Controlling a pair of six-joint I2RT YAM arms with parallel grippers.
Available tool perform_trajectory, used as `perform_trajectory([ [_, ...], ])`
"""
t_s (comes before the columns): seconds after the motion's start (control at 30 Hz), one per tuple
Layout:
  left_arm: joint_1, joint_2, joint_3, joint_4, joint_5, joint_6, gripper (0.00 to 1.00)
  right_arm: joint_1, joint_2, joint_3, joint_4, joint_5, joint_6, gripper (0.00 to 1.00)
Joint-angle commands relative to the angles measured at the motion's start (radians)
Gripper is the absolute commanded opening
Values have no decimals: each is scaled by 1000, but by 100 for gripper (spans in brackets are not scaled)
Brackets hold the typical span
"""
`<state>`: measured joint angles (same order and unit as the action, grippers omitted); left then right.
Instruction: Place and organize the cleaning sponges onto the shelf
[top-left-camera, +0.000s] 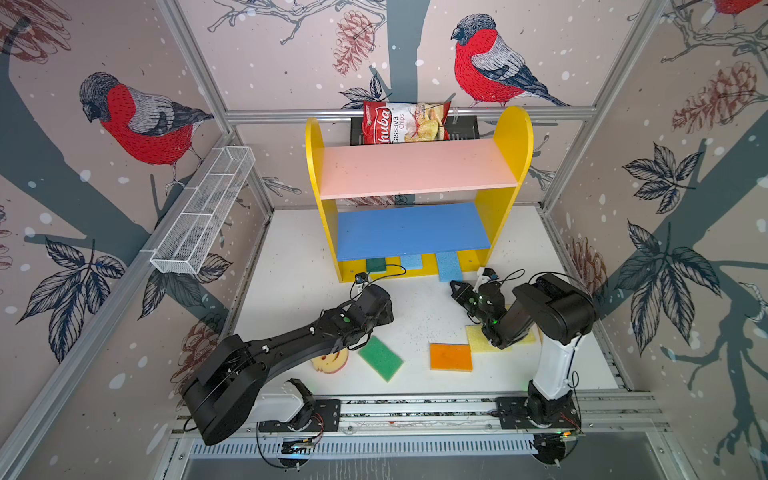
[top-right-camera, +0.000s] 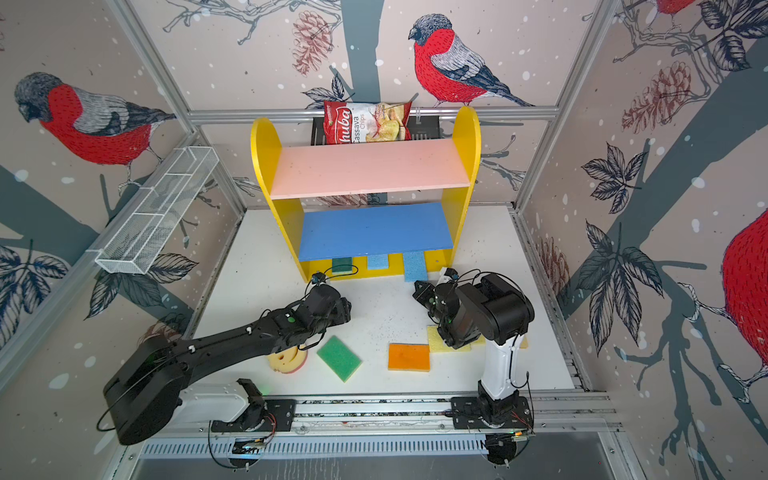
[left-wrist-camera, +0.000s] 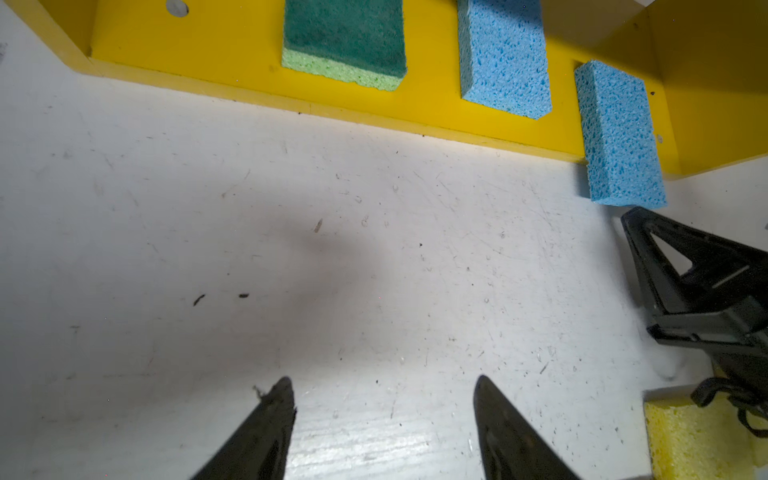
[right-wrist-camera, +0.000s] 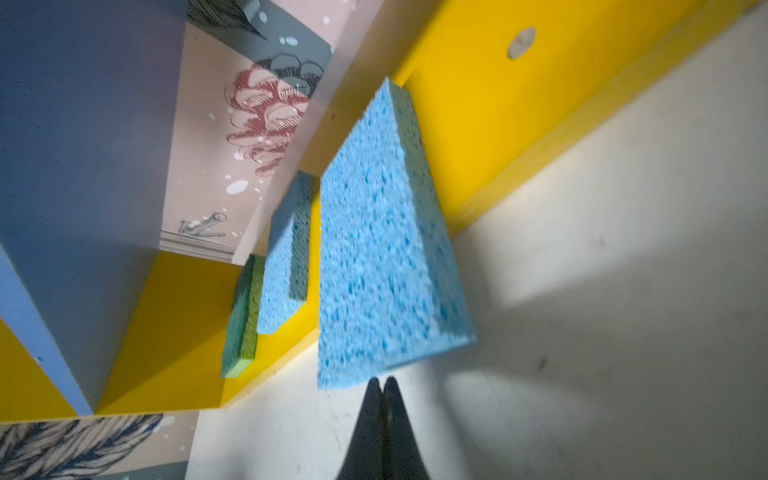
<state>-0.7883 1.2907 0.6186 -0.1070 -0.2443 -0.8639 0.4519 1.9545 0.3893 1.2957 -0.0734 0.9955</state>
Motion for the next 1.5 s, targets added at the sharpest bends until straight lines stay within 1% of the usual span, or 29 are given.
perform_trajectory([
  [0.0, 1, -15, -13, 9, -7, 3, 68, -17, 41, 7, -108, -14, 17, 2],
  [0.23, 2, -5, -12, 17, -6, -7, 68, -8, 42, 80, -215, 6, 26, 2],
  [0.73, 1, 12, -6, 20, 9, 6, 68, -10, 40, 157, -315, 32, 53, 2],
  [1.07, 1, 19, -2, 22, 9, 5, 68, -40, 15, 155, -333, 40, 60, 2],
  [1.47, 1, 29, 0, 18, 17, 8, 68, -50, 31, 175, -320, 30, 62, 2],
])
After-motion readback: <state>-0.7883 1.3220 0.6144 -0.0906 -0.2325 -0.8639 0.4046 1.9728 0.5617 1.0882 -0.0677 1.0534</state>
